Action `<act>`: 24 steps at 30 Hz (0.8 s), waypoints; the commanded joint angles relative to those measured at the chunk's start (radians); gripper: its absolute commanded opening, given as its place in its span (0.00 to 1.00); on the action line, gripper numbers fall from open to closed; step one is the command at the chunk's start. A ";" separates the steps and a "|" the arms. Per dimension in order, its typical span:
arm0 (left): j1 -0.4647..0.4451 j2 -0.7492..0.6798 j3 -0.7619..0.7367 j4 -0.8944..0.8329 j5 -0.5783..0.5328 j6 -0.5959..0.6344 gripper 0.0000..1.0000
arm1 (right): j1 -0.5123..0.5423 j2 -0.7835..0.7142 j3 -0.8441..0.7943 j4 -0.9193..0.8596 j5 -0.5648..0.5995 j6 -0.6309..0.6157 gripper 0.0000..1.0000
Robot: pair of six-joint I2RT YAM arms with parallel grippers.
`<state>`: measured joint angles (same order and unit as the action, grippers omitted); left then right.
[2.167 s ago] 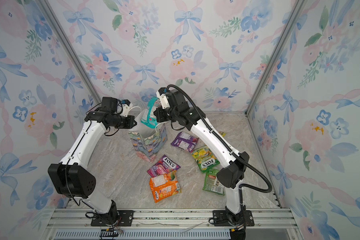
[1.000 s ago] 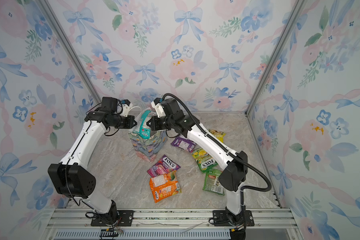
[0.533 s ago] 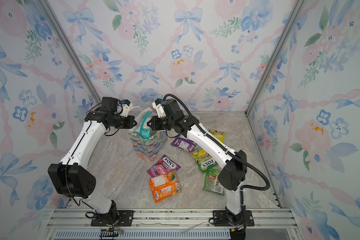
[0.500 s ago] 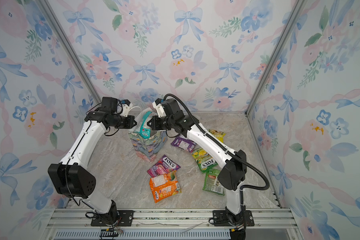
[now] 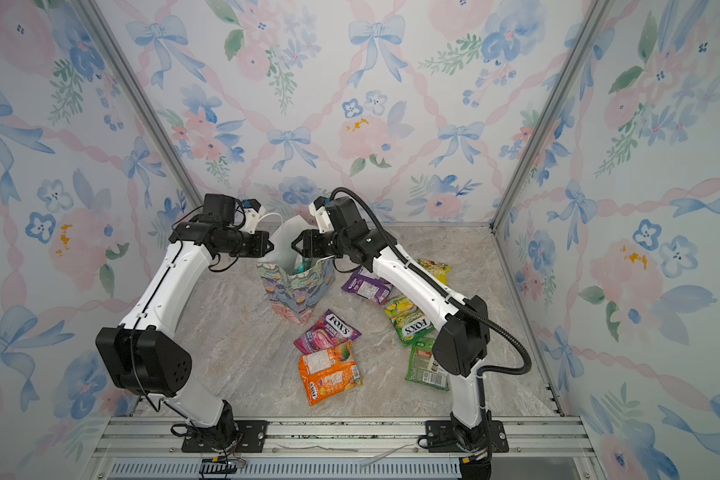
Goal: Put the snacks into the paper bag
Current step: 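Lower the second teal packet into the bag and open the right gripper, then raise the open right gripper out of the bag and move toward the green-yellow packet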
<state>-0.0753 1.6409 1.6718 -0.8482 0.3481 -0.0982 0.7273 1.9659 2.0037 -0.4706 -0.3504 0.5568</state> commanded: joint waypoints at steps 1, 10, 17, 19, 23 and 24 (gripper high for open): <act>0.003 -0.017 -0.011 -0.014 0.000 0.015 0.00 | -0.012 -0.045 0.007 -0.002 0.039 -0.038 0.65; 0.004 -0.018 -0.012 -0.015 0.000 0.015 0.00 | -0.014 -0.137 0.010 -0.043 0.136 -0.131 0.78; 0.003 -0.016 -0.013 -0.014 -0.001 0.017 0.00 | -0.039 -0.297 -0.160 -0.003 0.271 -0.186 0.97; 0.003 -0.016 -0.014 -0.014 -0.002 0.016 0.00 | -0.053 -0.366 -0.249 0.025 0.308 -0.186 0.97; 0.003 -0.017 -0.015 -0.014 -0.004 0.017 0.00 | -0.099 -0.472 -0.400 0.018 0.358 -0.178 0.96; 0.003 -0.017 -0.015 -0.014 -0.004 0.017 0.00 | -0.117 -0.499 -0.443 0.010 0.367 -0.172 0.97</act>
<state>-0.0750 1.6409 1.6718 -0.8486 0.3447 -0.0978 0.6449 1.5085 1.6367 -0.4507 -0.0502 0.3920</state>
